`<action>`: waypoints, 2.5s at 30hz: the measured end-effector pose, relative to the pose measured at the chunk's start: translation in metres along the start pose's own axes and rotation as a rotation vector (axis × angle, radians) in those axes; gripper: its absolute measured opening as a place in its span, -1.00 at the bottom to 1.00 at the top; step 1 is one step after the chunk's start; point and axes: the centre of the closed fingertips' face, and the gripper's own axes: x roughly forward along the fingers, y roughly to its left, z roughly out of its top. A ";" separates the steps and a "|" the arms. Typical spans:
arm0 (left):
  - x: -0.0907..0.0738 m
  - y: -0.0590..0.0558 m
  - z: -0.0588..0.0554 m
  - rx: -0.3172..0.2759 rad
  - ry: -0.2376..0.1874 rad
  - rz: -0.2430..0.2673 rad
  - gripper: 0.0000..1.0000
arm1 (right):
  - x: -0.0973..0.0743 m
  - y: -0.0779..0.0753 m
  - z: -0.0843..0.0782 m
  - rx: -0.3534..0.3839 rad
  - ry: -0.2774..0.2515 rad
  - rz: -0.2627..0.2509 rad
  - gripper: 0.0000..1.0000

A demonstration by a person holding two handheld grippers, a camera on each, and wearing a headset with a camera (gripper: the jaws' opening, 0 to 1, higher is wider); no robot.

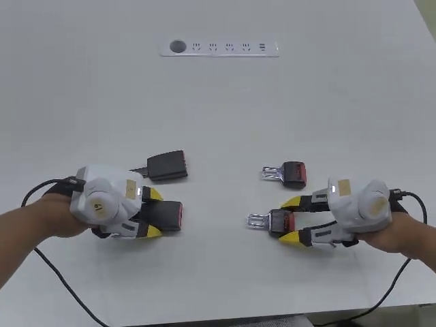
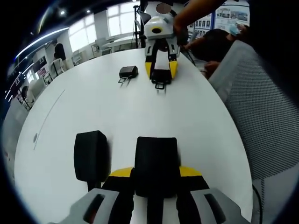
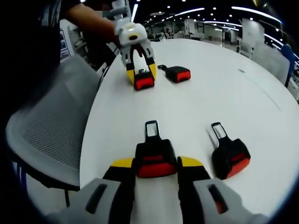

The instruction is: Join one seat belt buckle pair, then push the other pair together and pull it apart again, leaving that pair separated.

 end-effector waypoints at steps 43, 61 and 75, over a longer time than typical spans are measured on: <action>0.000 -0.001 0.001 0.015 0.049 -0.014 -0.29 | 0.073 0.014 0.082 -0.035 -0.160 0.059 -0.29; 0.000 -0.002 0.001 0.019 0.042 -0.016 -0.30 | 0.090 0.019 0.099 -0.021 -0.170 0.060 -0.29; 0.000 -0.002 0.001 0.021 0.053 -0.017 -0.30 | 0.101 0.022 0.111 -0.012 -0.147 0.057 -0.31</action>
